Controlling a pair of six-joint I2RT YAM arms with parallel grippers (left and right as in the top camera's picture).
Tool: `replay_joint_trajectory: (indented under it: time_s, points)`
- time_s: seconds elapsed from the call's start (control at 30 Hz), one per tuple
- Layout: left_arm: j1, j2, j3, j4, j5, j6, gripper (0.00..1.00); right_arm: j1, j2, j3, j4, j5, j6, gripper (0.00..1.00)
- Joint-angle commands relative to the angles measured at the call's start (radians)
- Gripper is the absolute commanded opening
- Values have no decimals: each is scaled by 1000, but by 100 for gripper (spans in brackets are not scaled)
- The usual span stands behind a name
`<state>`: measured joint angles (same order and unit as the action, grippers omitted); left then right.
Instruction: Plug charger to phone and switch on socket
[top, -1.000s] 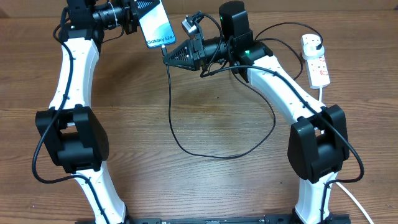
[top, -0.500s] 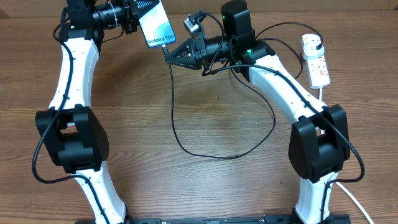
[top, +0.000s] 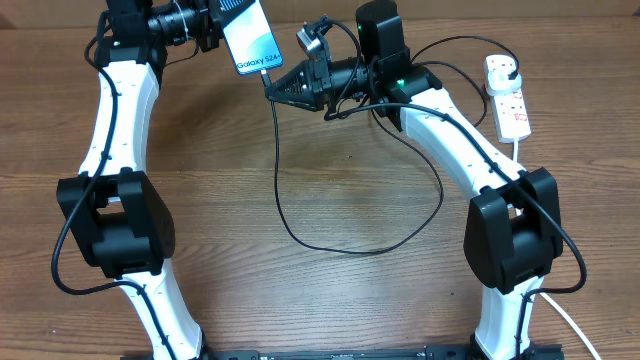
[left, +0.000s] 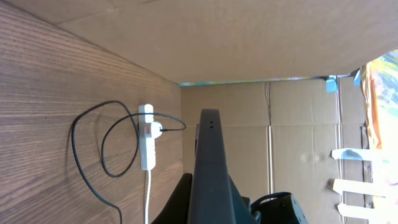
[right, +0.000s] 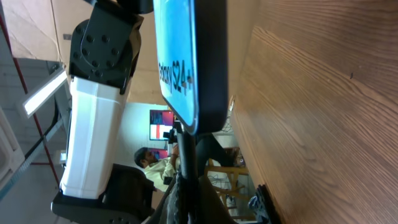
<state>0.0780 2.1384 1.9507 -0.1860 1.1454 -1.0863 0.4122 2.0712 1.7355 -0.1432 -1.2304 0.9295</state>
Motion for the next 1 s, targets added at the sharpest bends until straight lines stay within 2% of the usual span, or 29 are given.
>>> replay_joint_trajectory:
  time_s: [0.0,0.67,0.97]
  points:
    - [-11,0,6,9,88,-10,4,-17,9,11,8,80,36,4]
    - [-13,0,6,16,93,-7,4,5,9,11,53,70,47,4]
    - [-13,0,6,69,93,-37,4,5,9,11,44,66,47,4]
